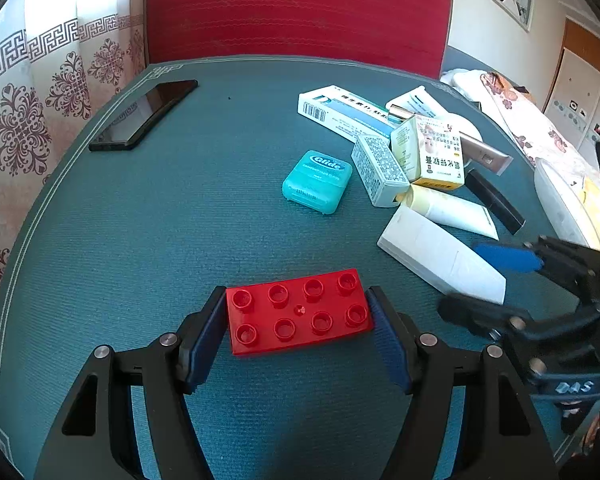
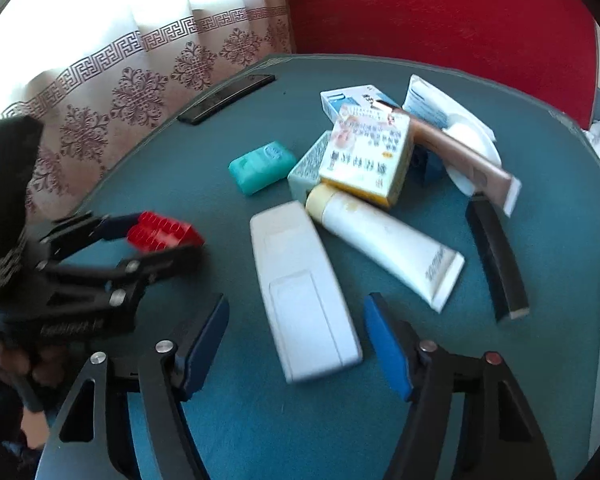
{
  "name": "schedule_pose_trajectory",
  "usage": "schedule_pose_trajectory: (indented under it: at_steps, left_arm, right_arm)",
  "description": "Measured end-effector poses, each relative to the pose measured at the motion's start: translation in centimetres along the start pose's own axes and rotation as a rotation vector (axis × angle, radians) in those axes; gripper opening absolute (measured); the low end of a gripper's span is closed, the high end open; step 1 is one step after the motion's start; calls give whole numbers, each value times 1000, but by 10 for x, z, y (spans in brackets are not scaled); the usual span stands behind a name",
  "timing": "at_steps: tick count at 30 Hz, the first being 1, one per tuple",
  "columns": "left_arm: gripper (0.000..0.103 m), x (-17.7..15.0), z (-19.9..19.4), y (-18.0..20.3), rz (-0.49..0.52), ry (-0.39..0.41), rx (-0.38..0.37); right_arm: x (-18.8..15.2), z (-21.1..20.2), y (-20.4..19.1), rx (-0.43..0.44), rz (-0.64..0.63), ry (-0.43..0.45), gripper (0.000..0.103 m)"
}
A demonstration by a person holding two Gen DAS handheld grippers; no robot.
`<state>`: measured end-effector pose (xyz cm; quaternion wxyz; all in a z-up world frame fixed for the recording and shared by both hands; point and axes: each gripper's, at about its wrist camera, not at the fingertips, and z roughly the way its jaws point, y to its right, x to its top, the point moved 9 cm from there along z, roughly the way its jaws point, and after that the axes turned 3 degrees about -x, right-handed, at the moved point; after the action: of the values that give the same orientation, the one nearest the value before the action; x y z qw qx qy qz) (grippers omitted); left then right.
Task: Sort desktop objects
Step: 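Lift the red brick with the left gripper while the right gripper grasps the white remote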
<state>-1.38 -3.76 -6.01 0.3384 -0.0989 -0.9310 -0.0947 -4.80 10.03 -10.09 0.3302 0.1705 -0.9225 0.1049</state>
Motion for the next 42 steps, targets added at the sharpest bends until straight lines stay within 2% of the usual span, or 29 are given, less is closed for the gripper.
schedule_pose_trajectory:
  at_steps: [5, 10, 13, 18, 21, 33, 42]
  left_arm:
    - [72, 0, 1, 0, 6, 0, 17]
    - [72, -1, 1, 0, 10, 0, 25]
    - [72, -1, -1, -1, 3, 3, 22]
    - [72, -5, -5, 2, 5, 4, 16]
    - [72, -7, -7, 6, 18, 3, 18]
    - [72, -5, -16, 25, 58, 10, 26]
    - [72, 4, -19, 51, 98, 17, 35]
  right_arm:
    - [5, 5, 0, -104, -45, 2, 58]
    - [5, 3, -5, -139, -77, 10, 51]
    - [4, -1, -8, -97, -55, 11, 46]
    - [-3, -12, -14, 32, 26, 4, 45]
    - [-11, -21, -19, 73, 47, 8, 45]
    - [-11, -54, -1, 119, 169, 81, 44]
    - [-12, -79, 27, 83, 215, 142, 44]
